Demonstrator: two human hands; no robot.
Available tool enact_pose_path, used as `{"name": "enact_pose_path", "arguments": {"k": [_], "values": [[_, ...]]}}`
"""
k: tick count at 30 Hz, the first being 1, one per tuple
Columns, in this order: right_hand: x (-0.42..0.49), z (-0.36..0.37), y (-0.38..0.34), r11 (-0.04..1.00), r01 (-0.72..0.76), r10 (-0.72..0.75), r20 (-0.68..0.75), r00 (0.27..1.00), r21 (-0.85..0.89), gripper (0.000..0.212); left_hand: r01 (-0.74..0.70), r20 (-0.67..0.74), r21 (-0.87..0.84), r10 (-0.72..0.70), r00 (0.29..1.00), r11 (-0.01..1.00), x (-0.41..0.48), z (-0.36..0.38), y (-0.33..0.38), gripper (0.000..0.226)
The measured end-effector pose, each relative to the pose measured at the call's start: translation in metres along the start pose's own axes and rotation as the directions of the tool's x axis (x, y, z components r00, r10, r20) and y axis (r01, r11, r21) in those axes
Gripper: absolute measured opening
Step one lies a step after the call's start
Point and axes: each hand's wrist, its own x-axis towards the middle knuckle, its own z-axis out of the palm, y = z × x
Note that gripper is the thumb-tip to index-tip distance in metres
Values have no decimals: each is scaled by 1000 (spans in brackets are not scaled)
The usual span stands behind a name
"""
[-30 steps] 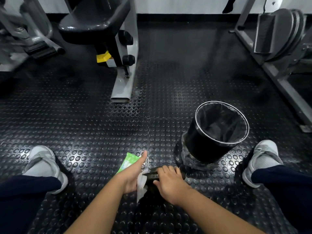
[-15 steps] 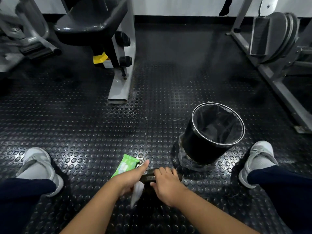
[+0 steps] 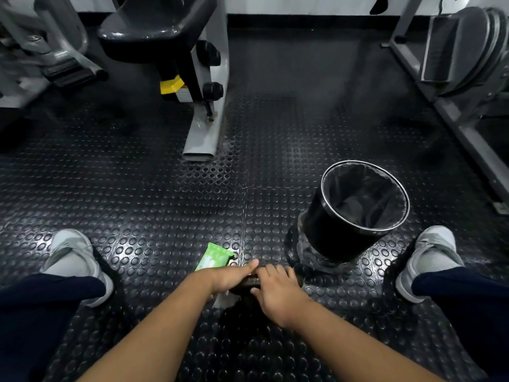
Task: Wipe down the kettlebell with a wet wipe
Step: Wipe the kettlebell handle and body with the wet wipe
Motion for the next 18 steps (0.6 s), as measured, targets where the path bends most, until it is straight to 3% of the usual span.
{"name": "enact_pose_path", "arguments": {"k": [6,11,14,18], "values": [[1,0,0,1000,-13,13,-8,1000,-5,48,-13,14,3,13,1000,1000,-21,-13,19,121],[0,0,-1,1000,-9,9,-11,1000,17,52,19,93,94,-27,995,995,-23,-9,40,104],[-1,0,-1,1000,-4,4,-15,1000,16,51,94,78,73,-100,992,993,-9,-5,35,133],[-1,0,0,1000,-2,2,-4,1000,0,48,81,54,67,-84,995,995,0,-7,28,133]]}}
